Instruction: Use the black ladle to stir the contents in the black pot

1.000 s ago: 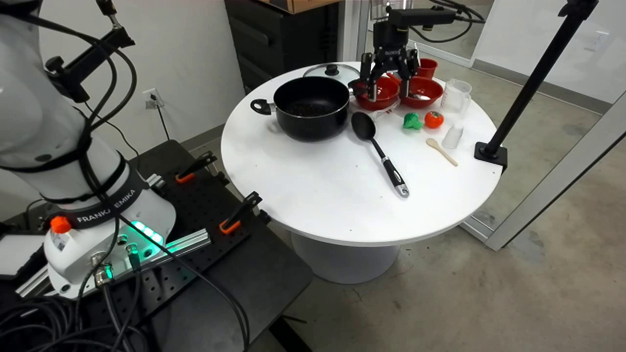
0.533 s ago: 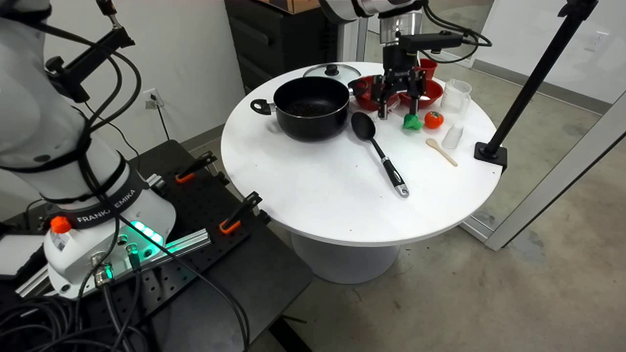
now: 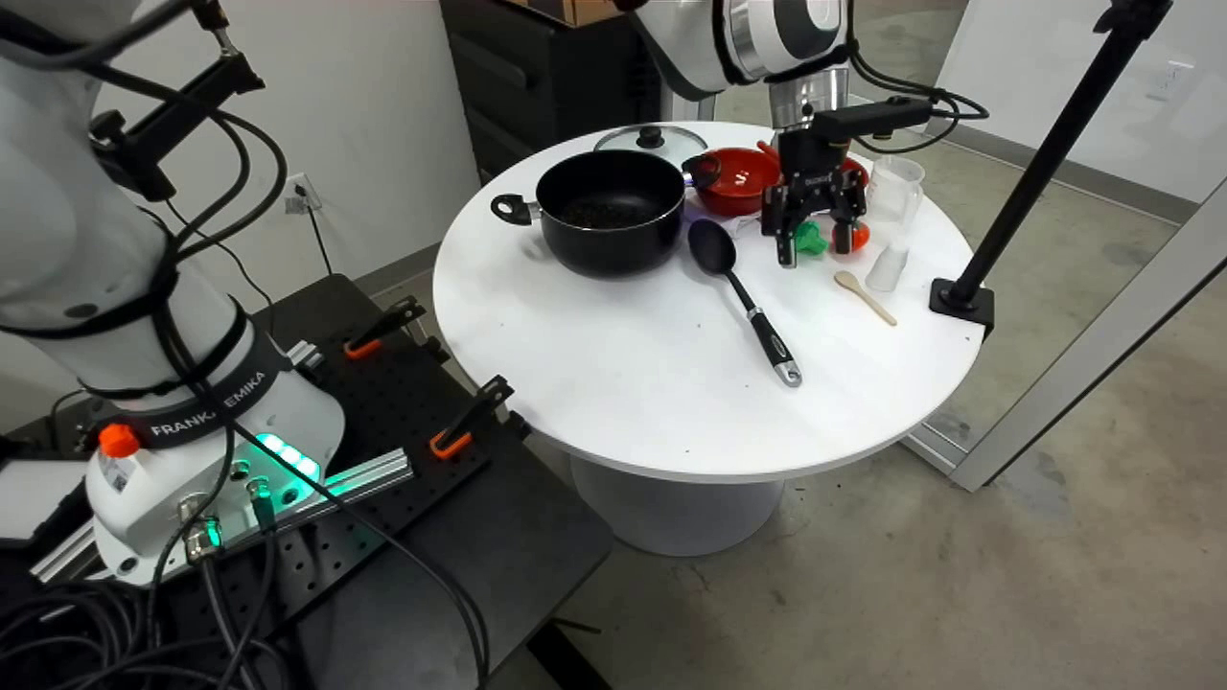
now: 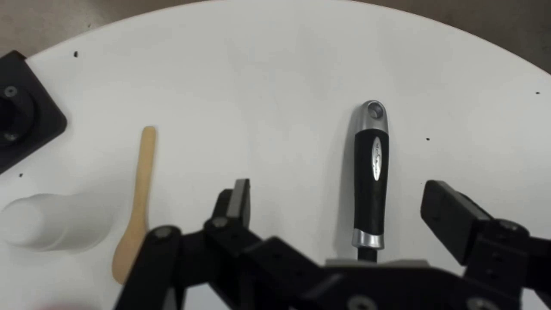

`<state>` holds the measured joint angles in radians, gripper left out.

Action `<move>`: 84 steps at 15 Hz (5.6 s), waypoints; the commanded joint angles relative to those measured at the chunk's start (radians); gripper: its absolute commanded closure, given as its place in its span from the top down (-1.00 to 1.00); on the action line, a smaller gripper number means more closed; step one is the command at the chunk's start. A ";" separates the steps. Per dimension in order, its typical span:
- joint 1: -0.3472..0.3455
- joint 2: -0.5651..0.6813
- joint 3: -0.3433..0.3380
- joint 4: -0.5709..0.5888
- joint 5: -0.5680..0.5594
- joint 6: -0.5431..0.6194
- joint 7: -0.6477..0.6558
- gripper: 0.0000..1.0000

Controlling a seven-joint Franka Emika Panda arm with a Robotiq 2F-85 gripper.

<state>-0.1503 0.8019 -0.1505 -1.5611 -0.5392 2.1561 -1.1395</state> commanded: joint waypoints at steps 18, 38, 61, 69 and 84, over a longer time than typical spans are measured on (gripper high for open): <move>-0.120 -0.043 0.060 -0.117 0.157 0.029 -0.106 1.00; -0.238 -0.077 0.066 -0.314 0.215 0.324 -0.288 1.00; -0.232 0.026 0.080 -0.158 0.243 0.212 -0.338 -0.35; -0.229 0.023 0.076 -0.144 0.243 0.193 -0.367 -1.00; -0.188 0.072 0.057 -0.112 0.224 0.164 -0.336 0.54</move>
<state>-0.3587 0.8478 -0.0792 -1.7080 -0.3249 2.3447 -1.4743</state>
